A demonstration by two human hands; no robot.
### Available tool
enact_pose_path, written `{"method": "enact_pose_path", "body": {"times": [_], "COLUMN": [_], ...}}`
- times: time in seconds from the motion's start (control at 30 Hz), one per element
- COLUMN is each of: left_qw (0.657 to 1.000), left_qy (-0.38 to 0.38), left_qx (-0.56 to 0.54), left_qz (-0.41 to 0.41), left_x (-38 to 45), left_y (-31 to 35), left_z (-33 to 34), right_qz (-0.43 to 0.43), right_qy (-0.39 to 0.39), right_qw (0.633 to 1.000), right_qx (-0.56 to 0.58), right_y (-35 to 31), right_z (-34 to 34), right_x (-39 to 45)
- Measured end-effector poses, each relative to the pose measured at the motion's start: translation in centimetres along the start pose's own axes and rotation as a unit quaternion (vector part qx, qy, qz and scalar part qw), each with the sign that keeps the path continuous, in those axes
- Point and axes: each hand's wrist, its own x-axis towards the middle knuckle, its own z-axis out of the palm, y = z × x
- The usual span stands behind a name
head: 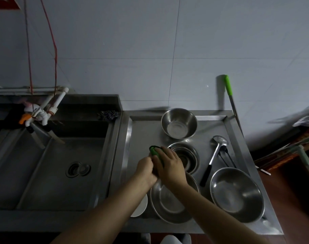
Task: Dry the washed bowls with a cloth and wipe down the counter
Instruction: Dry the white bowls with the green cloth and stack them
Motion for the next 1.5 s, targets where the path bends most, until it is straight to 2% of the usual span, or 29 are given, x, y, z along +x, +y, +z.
{"method": "enact_pose_path", "body": {"times": [0.17, 0.37, 0.47, 0.53, 0.6, 0.67, 0.7, 0.73, 0.8, 0.83, 0.87, 0.93, 0.97, 1.0, 1.1, 1.17, 1.23, 1.3, 1.43, 1.5], "left_qw": [0.989, 0.979, 0.983, 0.990, 0.990, 0.969, 0.942, 0.892, 0.769, 0.730, 0.711, 0.699, 0.675, 0.629, 0.450, 0.381, 0.346, 0.331, 0.329, 0.324], "left_qy": [-0.072, -0.132, -0.129, -0.107, -0.086, -0.074, -0.071, -0.062, -0.057, -0.051, -0.048, -0.045, -0.043, -0.037, -0.030, -0.018, -0.009, -0.013, -0.002, 0.002], "left_qx": [-0.131, -0.131, -0.075, -0.007, 0.099, 0.234, 0.326, 0.440, 0.622, 0.665, 0.683, 0.695, 0.719, 0.758, 0.869, 0.894, 0.902, 0.897, 0.882, 0.889], "left_qz": [-0.021, -0.080, -0.103, -0.093, -0.053, 0.005, 0.045, 0.083, 0.138, 0.153, 0.160, 0.163, 0.163, 0.170, 0.205, 0.237, 0.256, 0.292, 0.336, 0.325], "left_x": [-0.3, 0.1, -0.1, -0.1, -0.9, -1.5, -1.8, -2.2, -2.7, -2.9, -3.2, -3.6, -3.6, -3.5, -1.8, -1.2, -1.1, -0.7, 1.6, 2.4], "left_y": [1.0, 1.0, 1.8, 2.5, 3.1, 3.3, 3.2, 2.9, 2.1, 1.6, 1.0, -0.3, -1.0, -1.8, -4.5, -5.7, -6.8, -7.9, -9.9, -10.7], "left_z": [-2.1, -5.7, -7.2, -7.9, -8.3, -9.0, -9.4, -9.8, -10.6, -10.9, -11.3, -12.0, -12.6, -13.4, -16.4, -17.9, -18.6, -19.1, -20.6, -21.1], "right_qz": [-0.175, -0.288, -0.300, -0.276, -0.247, -0.249, -0.256, -0.264, -0.271, -0.275, -0.279, -0.282, -0.275, -0.264, -0.227, -0.211, -0.198, -0.188, -0.155, -0.136], "right_qy": [0.053, -0.005, -0.045, -0.073, -0.095, -0.100, -0.097, -0.092, -0.086, -0.089, -0.097, -0.124, -0.141, -0.155, -0.188, -0.209, -0.220, -0.221, -0.227, -0.243], "right_qw": [0.983, 0.957, 0.951, 0.956, 0.962, 0.962, 0.961, 0.960, 0.958, 0.956, 0.953, 0.946, 0.945, 0.946, 0.949, 0.947, 0.947, 0.946, 0.950, 0.947], "right_qx": [0.006, 0.030, 0.059, 0.067, 0.073, 0.056, 0.037, 0.015, -0.032, -0.054, -0.073, -0.101, -0.106, -0.107, -0.115, -0.125, -0.128, -0.141, -0.150, -0.159], "right_y": [3.2, 4.7, 4.6, 4.7, 5.1, 5.8, 6.1, 6.3, 6.3, 6.1, 6.0, 5.7, 5.6, 5.5, 5.8, 6.0, 6.2, 6.3, 6.1, 6.1], "right_z": [0.2, -0.5, -0.9, -1.1, -0.9, -0.3, 0.1, 0.5, 1.1, 1.3, 1.5, 1.9, 2.1, 2.4, 3.1, 3.3, 3.4, 3.3, 3.0, 2.9], "right_x": [-1.1, -0.7, -0.5, -0.6, -0.7, -0.9, -1.0, -1.1, -1.4, -1.7, -1.9, -2.5, -2.8, -3.1, -4.2, -4.9, -5.7, -6.3, -7.5, -8.1]}}
